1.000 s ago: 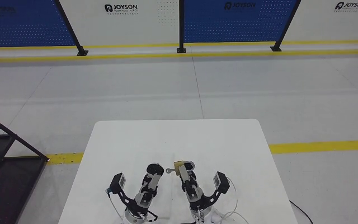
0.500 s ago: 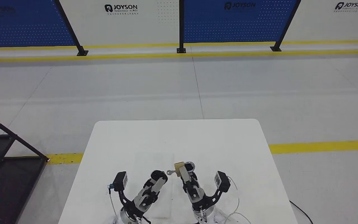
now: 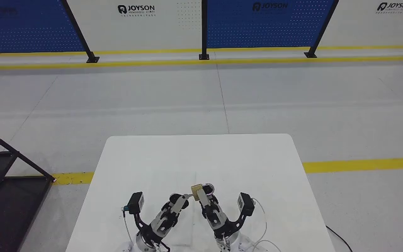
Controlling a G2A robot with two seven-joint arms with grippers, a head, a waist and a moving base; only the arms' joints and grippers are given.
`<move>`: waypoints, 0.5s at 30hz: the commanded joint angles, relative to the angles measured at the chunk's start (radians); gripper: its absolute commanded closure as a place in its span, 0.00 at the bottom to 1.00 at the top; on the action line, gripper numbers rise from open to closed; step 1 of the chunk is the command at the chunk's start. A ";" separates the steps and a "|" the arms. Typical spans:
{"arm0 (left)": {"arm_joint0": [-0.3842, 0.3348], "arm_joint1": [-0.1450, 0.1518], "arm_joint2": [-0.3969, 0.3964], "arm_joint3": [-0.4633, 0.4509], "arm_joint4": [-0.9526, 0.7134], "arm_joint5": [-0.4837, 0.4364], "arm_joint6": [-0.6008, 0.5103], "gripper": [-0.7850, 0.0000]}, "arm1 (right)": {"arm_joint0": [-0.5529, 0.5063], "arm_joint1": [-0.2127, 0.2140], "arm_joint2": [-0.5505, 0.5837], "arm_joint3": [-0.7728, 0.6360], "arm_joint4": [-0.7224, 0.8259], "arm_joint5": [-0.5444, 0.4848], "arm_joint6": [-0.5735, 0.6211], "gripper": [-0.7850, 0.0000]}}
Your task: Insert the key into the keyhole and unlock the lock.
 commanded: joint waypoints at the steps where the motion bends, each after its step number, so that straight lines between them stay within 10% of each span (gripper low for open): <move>1: 0.000 0.000 0.001 0.002 0.004 0.000 0.008 0.96 | -0.001 -0.001 0.002 0.001 0.000 0.000 0.004 1.00; 15: -0.003 -0.002 -0.002 0.017 0.068 0.000 0.049 1.00 | -0.007 -0.006 0.013 0.006 -0.001 -0.017 0.045 1.00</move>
